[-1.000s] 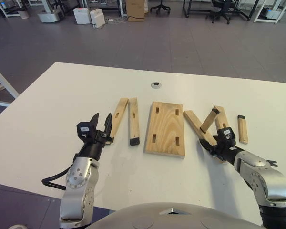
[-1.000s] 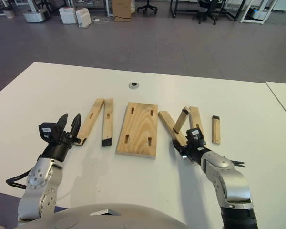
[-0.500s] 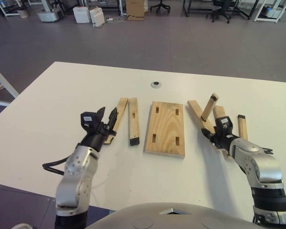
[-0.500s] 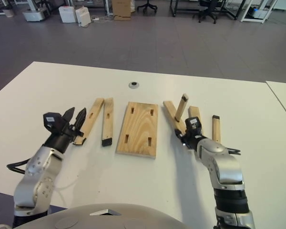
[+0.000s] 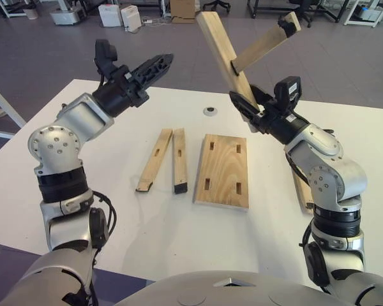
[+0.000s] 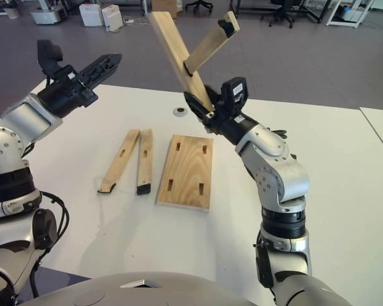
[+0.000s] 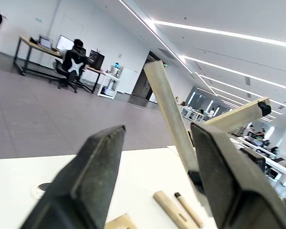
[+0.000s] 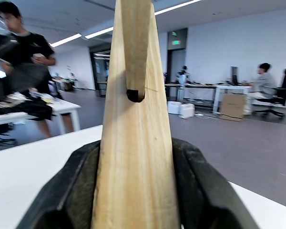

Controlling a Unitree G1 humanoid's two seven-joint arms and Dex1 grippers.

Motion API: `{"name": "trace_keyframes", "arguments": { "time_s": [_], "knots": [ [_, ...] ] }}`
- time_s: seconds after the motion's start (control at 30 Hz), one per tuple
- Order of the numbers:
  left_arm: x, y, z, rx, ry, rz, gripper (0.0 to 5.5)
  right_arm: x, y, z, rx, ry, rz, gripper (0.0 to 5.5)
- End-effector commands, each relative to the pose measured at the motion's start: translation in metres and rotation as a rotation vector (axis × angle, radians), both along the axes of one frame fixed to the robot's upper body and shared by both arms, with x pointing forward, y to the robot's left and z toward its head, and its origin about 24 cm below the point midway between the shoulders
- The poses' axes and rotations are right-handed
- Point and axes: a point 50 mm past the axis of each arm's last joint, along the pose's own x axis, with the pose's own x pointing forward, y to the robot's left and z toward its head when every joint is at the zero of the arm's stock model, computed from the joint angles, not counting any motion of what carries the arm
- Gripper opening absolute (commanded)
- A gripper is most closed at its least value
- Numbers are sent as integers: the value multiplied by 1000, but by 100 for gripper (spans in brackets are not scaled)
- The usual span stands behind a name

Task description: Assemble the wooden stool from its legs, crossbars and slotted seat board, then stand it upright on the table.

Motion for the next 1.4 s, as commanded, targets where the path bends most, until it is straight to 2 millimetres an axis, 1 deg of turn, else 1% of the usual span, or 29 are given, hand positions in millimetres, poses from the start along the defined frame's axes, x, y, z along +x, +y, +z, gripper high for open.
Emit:
{"name": "trace_keyframes", "arguments": {
  "time_s": [0.03,0.1,0.2,0.33,0.43,0.57,0.7,0.73,0.97,1.1,1.17,1.23,1.27,1.33,1.4],
  "knots": [
    [2,-6,15,-136,73,-66,304,-6,13,13,3,-52,110,208],
    [5,-6,19,-195,103,-35,304,-9,20,10,-2,-47,141,208],
    [9,-8,20,-228,146,11,304,-15,29,5,7,-33,185,208],
    [7,-12,19,-209,154,12,304,-19,38,2,4,-23,227,208],
    [7,-13,21,-196,146,28,304,-19,40,2,-15,-31,234,208],
    [5,-15,15,-124,145,38,227,-18,40,2,-20,-37,204,208],
    [6,-15,10,-116,169,74,151,-16,39,2,-32,-54,172,208],
    [7,-14,9,-115,175,91,141,-16,38,2,-40,-65,164,208],
    [14,-7,3,-100,214,201,119,-19,39,1,-70,-114,146,208],
    [18,-1,-6,-99,298,298,115,-12,29,8,-33,-187,36,208],
    [19,0,-6,-125,321,329,111,-9,25,10,-10,-218,-15,208],
    [19,0,-5,-145,330,344,104,-10,25,8,-3,-223,-31,208],
    [19,1,-5,-154,336,359,104,-10,25,6,-1,-218,-26,246],
    [19,4,-5,-165,341,384,101,-11,24,2,12,-207,-14,284],
    [19,12,-5,-166,337,426,101,-10,21,-1,12,-203,-21,326]
  ]
}}
